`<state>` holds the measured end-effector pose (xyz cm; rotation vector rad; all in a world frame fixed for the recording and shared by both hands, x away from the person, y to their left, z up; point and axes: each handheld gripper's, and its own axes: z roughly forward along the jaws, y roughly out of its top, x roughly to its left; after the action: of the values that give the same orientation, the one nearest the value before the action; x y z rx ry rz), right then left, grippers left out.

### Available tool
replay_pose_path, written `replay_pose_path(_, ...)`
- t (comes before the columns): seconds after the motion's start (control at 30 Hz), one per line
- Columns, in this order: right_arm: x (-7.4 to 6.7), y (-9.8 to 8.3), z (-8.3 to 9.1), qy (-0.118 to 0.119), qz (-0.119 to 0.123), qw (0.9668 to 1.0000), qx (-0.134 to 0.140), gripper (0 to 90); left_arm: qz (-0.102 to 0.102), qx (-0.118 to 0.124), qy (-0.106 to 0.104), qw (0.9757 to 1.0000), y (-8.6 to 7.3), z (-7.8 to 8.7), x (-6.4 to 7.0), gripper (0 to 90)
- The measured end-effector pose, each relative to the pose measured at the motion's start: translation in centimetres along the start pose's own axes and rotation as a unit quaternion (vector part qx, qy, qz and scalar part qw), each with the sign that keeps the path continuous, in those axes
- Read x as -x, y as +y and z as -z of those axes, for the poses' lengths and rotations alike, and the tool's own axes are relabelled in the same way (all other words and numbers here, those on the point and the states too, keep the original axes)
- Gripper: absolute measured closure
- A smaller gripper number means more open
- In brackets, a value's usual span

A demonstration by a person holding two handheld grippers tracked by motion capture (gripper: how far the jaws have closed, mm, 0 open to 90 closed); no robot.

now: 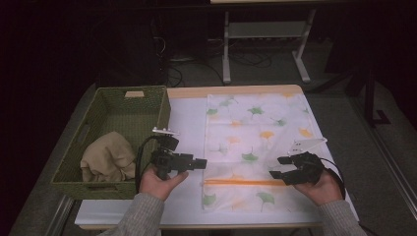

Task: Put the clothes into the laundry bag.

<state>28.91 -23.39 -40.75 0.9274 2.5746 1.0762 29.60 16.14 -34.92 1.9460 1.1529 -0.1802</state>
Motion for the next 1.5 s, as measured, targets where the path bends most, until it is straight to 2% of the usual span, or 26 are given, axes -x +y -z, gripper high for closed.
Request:
replay_pose_path(0.23, 0.3, 0.0, -0.3, 0.002, 0.0, 1.0, -0.005, 38.2, 0.009, -0.007, -0.017, 0.9998, 1.2, 2.3, -1.4, 25.8)
replay_pose_path(0.37, 0.2, 0.0, -0.4, 0.002, 0.002, 1.0, -0.008, 37.9, 0.013, -0.009, -0.016, 0.9997, 1.5, 3.6, -2.2, 25.7)
replay_pose_path(0.5, 0.2, 0.0, -0.5, 0.003, 0.003, 0.9999, -0.01, 37.3, 0.026, -0.007, -0.023, 0.9994, 1.7, 5.0, -3.3, 25.8)
replay_pose_path(0.6, 0.2, 0.0, -0.4, 0.002, 0.002, 1.0, -0.009, 36.7, 0.034, 0.003, -0.018, 0.9993, 1.6, 6.3, -4.1, 25.8)
replay_pose_path(0.83, 0.2, 0.1, -0.7, 0.004, 0.002, 0.9999, -0.014, 36.2, 0.048, 0.016, 0.013, 0.9986, 1.3, 9.3, -5.9, 26.7)
replay_pose_path(1.07, 0.2, 0.0, -0.9, 0.004, 0.0, 0.9998, -0.018, 35.4, 0.061, 0.029, 0.043, 0.9968, 0.9, 12.1, -7.7, 26.6)
replay_pose_path(1.37, 0.2, 0.0, -1.2, 0.008, 0.0, 0.9996, -0.026, 35.1, 0.081, 0.039, 0.078, 0.9929, 0.0, 15.1, -10.0, 25.4)
replay_pose_path(1.5, 0.2, 0.0, -1.4, 0.01, 0.002, 0.9995, -0.028, 35.1, 0.094, 0.049, 0.092, 0.9901, -0.6, 16.3, -11.0, 25.0)
